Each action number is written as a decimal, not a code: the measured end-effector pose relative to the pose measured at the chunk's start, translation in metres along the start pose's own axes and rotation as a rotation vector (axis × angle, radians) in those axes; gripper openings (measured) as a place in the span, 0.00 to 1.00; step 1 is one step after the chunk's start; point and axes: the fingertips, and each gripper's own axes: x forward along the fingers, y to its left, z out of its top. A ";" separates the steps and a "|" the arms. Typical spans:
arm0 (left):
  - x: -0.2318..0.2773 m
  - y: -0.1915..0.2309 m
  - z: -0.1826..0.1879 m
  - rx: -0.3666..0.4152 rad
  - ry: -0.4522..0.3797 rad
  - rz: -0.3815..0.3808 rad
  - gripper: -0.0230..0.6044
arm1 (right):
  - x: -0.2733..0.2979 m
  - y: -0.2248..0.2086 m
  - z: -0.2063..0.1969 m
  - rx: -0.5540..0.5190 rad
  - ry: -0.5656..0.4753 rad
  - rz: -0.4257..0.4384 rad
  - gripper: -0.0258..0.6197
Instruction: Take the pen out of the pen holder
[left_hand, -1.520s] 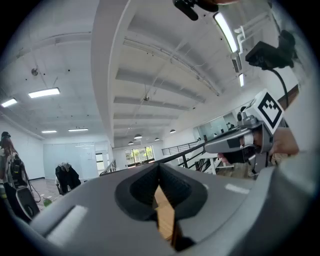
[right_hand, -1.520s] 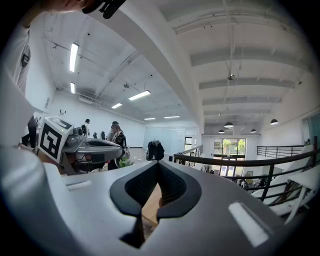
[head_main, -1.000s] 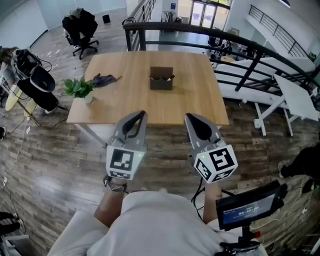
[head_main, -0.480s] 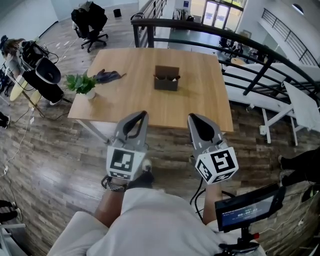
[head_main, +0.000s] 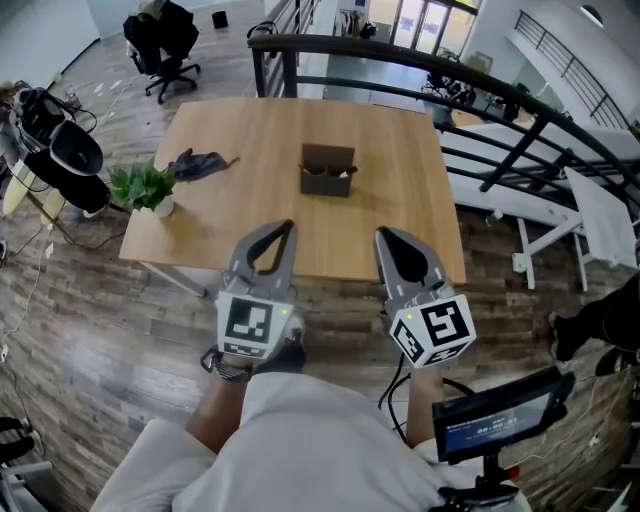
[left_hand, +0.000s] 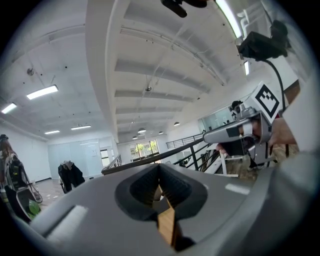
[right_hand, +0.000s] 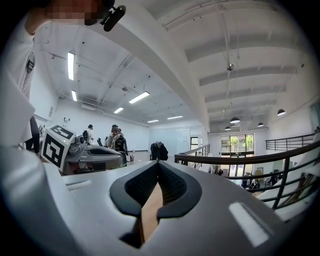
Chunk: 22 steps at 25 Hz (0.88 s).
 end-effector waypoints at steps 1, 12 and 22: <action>0.006 0.004 -0.001 -0.003 0.002 -0.006 0.03 | 0.006 -0.003 0.000 0.004 0.004 -0.003 0.04; 0.056 0.054 -0.011 -0.037 -0.006 -0.046 0.03 | 0.070 -0.020 0.002 0.005 0.047 -0.025 0.04; 0.078 0.087 -0.031 -0.071 0.010 -0.050 0.03 | 0.121 -0.027 -0.013 -0.017 0.134 -0.017 0.05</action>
